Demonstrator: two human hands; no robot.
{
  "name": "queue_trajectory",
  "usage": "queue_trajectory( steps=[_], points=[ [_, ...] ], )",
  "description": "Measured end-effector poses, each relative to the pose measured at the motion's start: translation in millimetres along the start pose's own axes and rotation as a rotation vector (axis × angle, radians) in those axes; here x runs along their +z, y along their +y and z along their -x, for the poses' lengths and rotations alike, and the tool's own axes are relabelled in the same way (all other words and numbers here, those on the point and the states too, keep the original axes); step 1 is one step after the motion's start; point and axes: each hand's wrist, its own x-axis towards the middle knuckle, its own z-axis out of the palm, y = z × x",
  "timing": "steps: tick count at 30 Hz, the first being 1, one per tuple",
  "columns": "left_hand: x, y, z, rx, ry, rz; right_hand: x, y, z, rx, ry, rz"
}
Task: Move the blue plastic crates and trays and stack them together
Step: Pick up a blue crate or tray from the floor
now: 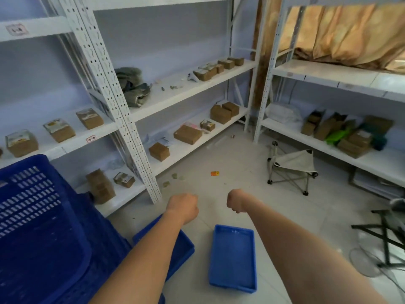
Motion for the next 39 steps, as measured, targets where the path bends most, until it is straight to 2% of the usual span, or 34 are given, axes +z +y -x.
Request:
queue_trajectory(
  steps=[13,22,27,33,39],
  points=[
    [33.9,-26.6,-179.6,0.092,-0.058,0.075,-15.5,16.9,-131.8,0.116,0.012,-0.034],
    [110.2,-7.6,-247.7,0.086,-0.178,0.121,28.3,63.7,-210.5,0.193,-0.093,-0.050],
    [179.7,3.7,-274.7,0.044,-0.256,0.135,82.9,110.5,-262.3,0.200,-0.127,-0.085],
    [295.4,21.7,-305.8,-0.060,-0.357,0.173,170.8,167.0,-325.7,0.207,-0.184,-0.111],
    [426.1,64.0,-339.1,-0.108,-0.405,0.205,275.0,229.7,-385.2,0.316,-0.190,-0.178]
  ],
)
